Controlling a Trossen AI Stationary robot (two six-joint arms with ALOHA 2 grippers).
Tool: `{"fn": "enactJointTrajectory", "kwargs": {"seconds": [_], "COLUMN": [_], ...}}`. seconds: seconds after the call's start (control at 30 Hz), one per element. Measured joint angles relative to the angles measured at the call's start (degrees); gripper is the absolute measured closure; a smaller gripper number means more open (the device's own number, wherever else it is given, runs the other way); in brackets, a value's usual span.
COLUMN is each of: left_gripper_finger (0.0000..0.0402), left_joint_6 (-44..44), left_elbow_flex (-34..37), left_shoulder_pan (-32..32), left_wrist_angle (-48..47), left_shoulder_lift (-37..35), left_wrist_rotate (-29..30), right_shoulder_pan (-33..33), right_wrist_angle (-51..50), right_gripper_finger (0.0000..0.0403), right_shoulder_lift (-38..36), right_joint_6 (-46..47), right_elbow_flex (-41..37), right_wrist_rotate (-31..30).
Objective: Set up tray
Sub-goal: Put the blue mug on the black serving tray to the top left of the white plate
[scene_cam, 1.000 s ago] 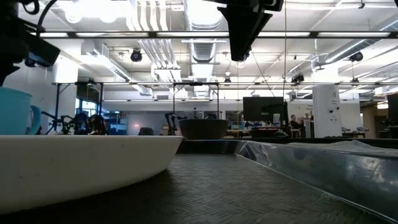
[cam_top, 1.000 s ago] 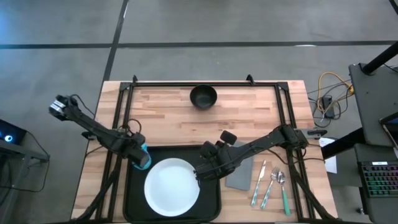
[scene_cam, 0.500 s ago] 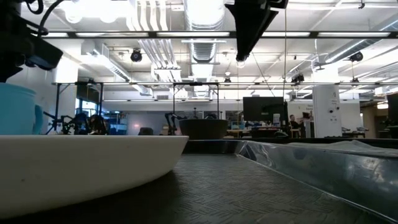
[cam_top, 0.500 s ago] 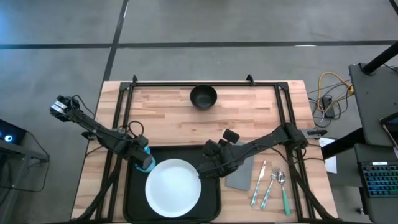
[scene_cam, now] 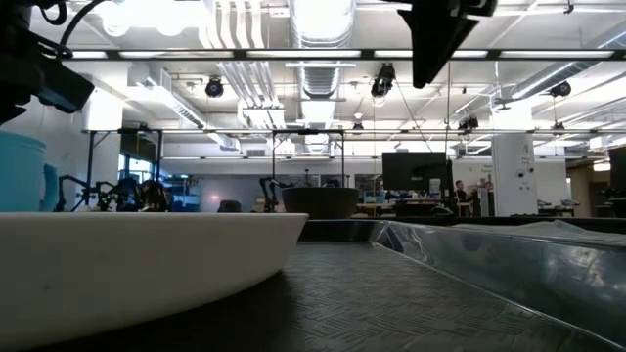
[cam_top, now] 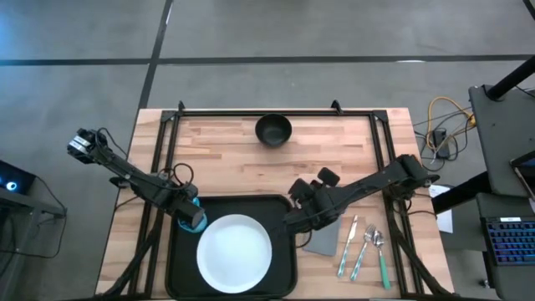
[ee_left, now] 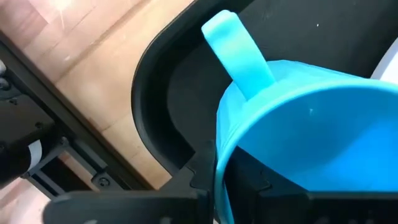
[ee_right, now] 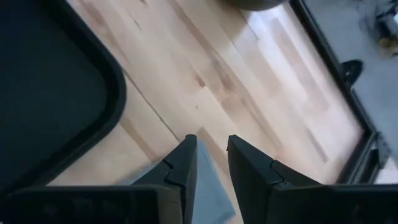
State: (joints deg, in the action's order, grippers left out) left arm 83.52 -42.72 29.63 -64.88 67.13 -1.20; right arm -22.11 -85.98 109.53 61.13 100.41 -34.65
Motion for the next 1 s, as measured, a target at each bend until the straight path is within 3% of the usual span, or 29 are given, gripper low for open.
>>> {"fn": "enactJointTrajectory", "kwargs": {"seconds": [0.27, 0.47, 0.73, 1.0], "left_gripper_finger": [0.0390, 0.0387, 0.0312, 0.0266], "left_joint_6": [0.1, 0.1, -0.4, -2.0], "left_elbow_flex": [-0.4, -2.8, -3.9, -12.4], "left_shoulder_pan": [0.1, 0.3, 1.3, 1.6], "left_wrist_angle": [-0.4, -4.1, -5.2, -8.9], "left_shoulder_lift": [0.0, 0.0, -0.8, -1.3], "left_wrist_rotate": [-2.1, -0.5, -0.1, 0.3], "right_shoulder_pan": [0.0, 0.3, 0.5, 0.7], "right_wrist_angle": [15.6, 19.2, 19.4, 19.5], "right_gripper_finger": [0.0294, 0.0261, 0.0223, 0.0206], "right_shoulder_lift": [-7.4, -7.6, -7.2, -7.2], "right_joint_6": [-0.7, -3.2, -4.4, -4.4], "right_elbow_flex": [-8.5, -9.0, -8.9, -8.9], "right_wrist_rotate": [0.4, 0.1, 0.0, 0.0]}}
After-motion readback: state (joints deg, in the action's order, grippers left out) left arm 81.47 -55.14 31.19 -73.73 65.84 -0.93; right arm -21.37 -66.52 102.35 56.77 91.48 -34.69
